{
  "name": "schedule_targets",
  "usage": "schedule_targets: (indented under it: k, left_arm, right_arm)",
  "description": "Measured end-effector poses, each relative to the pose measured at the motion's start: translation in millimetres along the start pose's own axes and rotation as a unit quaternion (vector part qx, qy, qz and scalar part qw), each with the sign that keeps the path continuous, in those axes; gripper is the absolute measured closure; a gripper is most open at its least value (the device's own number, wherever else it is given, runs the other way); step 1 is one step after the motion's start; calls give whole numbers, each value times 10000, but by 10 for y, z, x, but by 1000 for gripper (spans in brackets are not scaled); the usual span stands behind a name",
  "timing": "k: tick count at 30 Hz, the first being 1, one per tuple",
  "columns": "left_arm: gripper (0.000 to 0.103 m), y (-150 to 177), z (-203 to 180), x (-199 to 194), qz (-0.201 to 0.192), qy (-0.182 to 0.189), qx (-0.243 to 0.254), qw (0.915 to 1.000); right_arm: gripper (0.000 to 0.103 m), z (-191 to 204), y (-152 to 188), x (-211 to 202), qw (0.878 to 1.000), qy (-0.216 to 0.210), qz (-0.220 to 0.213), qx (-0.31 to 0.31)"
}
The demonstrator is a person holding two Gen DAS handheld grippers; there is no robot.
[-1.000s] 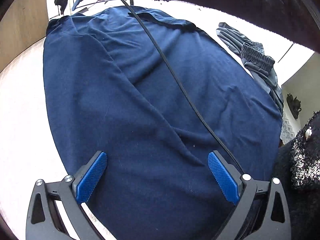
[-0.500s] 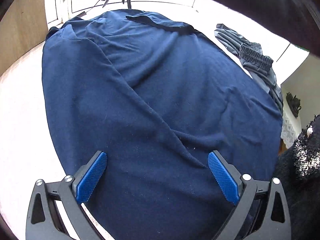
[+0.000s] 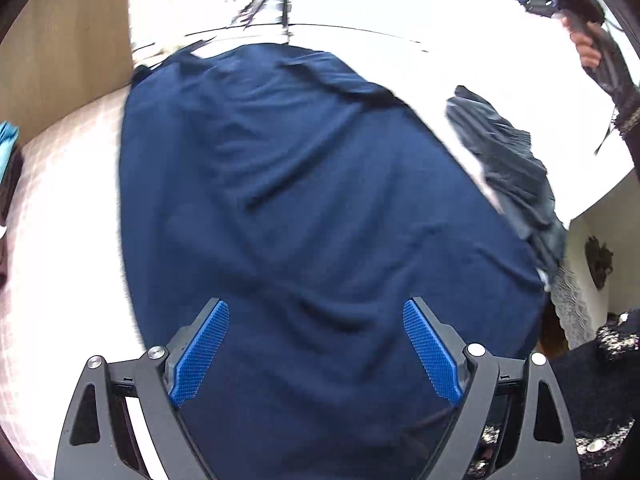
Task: Fold clothes
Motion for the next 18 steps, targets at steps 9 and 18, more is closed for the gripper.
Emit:
schedule_targets:
  k: [9,18]
  left_arm:
    - [15,197,-1956,264,168,985,1679,9807]
    - [15,440,-3096,599,-207,717,3025,9502]
  right_arm:
    - [54,-653,1145,-1055,9969,-109,47,772]
    - [54,-1037,2053,-2010,9864,171,-468,1565]
Point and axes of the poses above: each gripper's, at about its wrist camera, not at the fingertips, and x roughly the way its jaws point, z to its left, y to its underside, the point moved 10 cm from there along x, roughly the way its jaws point, and after that the axes turned 4 degrees about -y, right-handed, at the moved point
